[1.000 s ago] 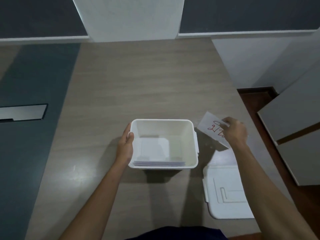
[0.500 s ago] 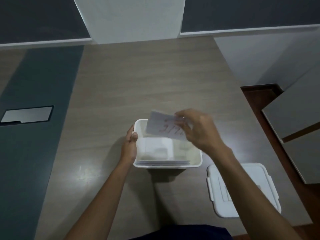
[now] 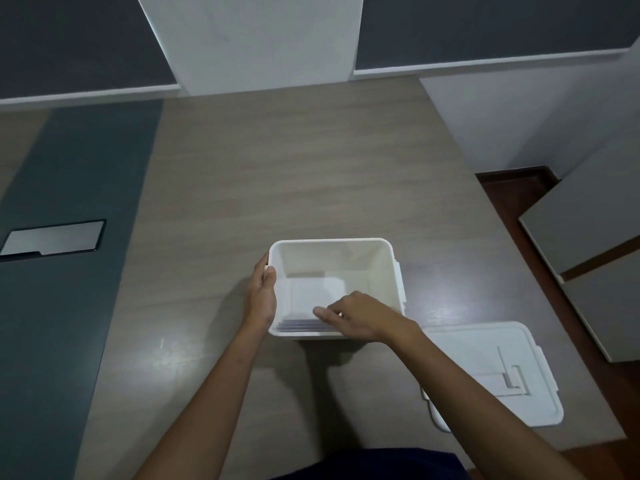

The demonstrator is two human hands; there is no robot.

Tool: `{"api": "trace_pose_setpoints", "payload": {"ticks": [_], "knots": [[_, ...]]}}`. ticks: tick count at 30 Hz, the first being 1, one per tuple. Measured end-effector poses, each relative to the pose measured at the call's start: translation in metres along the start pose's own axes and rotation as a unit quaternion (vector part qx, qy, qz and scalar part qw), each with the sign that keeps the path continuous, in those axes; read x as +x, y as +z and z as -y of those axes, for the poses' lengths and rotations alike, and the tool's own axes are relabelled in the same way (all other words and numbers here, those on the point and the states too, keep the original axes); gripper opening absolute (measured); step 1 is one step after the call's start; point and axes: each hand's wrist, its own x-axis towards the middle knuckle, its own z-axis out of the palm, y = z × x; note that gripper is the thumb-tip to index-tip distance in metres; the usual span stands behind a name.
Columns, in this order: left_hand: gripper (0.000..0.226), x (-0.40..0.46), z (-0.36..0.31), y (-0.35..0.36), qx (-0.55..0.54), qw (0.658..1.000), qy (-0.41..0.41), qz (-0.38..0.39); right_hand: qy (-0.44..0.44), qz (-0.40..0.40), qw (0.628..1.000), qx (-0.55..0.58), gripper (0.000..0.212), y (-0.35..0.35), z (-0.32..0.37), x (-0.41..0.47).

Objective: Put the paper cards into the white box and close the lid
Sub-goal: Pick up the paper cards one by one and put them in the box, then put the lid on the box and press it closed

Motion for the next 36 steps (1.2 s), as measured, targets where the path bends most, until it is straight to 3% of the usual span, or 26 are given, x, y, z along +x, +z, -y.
{"api": "trace_pose_setpoints", "payload": {"ticks": [4,8,10,14,21,25,27,31,36], "knots": [[0.041,0.0,-0.001,-0.002,0.105,0.994,0.01,-0.029,-0.013,-0.075,0.993,0.094,0.045,-0.003,-0.004,-0.011],[0.047,-0.006,-0.018,0.0,0.276,0.957,0.032,-0.087,0.008,-0.265,0.953,0.145,0.042,-0.008,-0.031,-0.035],[0.051,-0.014,-0.037,0.011,0.309,0.941,0.074,-0.118,0.024,-0.362,0.92,0.149,0.037,-0.012,-0.05,-0.051],[0.054,-0.047,-0.076,0.065,0.3,0.938,0.166,-0.048,0.144,-0.464,0.865,0.125,0.027,-0.008,-0.107,-0.091],[0.055,-0.134,-0.095,0.186,0.248,0.909,0.278,0.188,0.403,-0.353,0.838,0.108,0.066,0.036,-0.213,-0.169],[0.06,-0.173,-0.056,0.225,0.318,0.863,0.243,0.308,0.44,-0.267,0.855,0.071,0.09,0.065,-0.251,-0.2],[0.061,-0.178,-0.026,0.231,0.372,0.856,0.201,0.297,0.431,-0.262,0.859,0.085,0.096,0.075,-0.258,-0.207],[0.063,-0.181,0.016,0.229,0.466,0.856,0.095,0.202,0.408,-0.291,0.858,0.112,0.094,0.087,-0.263,-0.216],[0.067,-0.18,0.044,0.23,0.509,0.836,0.07,0.191,0.402,-0.311,0.848,0.147,0.095,0.09,-0.264,-0.219]]}}
